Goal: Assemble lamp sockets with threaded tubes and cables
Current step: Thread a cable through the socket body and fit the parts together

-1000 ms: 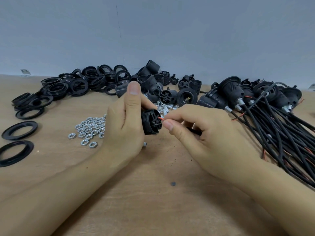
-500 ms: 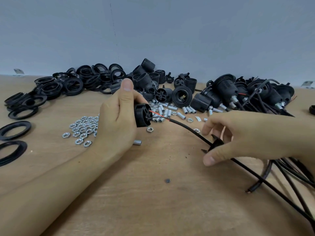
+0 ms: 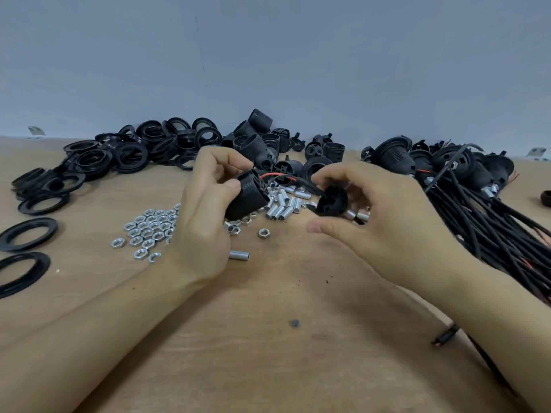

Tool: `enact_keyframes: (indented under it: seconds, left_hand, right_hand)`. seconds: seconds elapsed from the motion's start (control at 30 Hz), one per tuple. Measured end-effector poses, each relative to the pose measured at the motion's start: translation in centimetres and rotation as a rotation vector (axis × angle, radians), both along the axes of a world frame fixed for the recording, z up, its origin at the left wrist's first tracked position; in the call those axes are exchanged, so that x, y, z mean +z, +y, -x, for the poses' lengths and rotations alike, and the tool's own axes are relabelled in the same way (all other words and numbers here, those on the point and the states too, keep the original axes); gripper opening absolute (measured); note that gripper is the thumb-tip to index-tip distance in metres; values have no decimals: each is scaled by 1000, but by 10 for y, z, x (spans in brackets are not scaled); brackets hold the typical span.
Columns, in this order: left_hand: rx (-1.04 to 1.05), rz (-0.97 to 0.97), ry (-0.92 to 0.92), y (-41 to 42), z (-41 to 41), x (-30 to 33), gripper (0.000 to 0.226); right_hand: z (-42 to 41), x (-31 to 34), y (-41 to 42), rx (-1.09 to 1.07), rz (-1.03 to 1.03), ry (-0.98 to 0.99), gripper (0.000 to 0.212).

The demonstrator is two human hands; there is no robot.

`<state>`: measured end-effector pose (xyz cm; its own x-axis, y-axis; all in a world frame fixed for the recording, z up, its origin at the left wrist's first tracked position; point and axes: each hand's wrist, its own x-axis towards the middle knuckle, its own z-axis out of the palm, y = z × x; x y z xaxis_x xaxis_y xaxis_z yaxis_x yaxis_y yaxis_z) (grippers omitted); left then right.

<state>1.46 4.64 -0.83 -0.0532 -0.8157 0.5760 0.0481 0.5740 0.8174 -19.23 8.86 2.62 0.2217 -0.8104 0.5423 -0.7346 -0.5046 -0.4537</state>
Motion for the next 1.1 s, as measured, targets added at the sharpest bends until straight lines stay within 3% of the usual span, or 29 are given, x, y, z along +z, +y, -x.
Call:
enact_keyframes:
  seconds: [0.13, 0.27, 0.37, 0.47, 0.6, 0.9, 1.0, 1.1]
  left_hand:
    - [14, 88, 3, 2, -3, 2, 23]
    - [35, 169, -77, 6, -3, 4, 23]
    - [71, 231, -116, 9, -2, 6, 22]
    - [172, 308, -169, 9, 1, 6, 21]
    - [251, 380, -213, 9, 3, 6, 16]
    - [181, 524, -346, 11, 9, 6, 23]
    - [149, 510, -319, 12, 11, 6, 27]
    - [134, 486, -301, 12, 9, 6, 26]
  right_hand:
    - [4, 2, 0, 54, 224, 127, 49]
    - [8, 4, 0, 25, 322, 279, 57]
    - [12, 5, -1, 8, 266, 230, 57]
    - [9, 3, -1, 19, 353, 209, 44]
    - [2, -1, -2, 50, 412, 190, 45]
    - [-7, -3, 0, 144, 479, 277, 46]
    - [-15, -9, 3, 126, 344, 157, 53]
    - [-14, -11, 3, 112, 357, 71, 42]
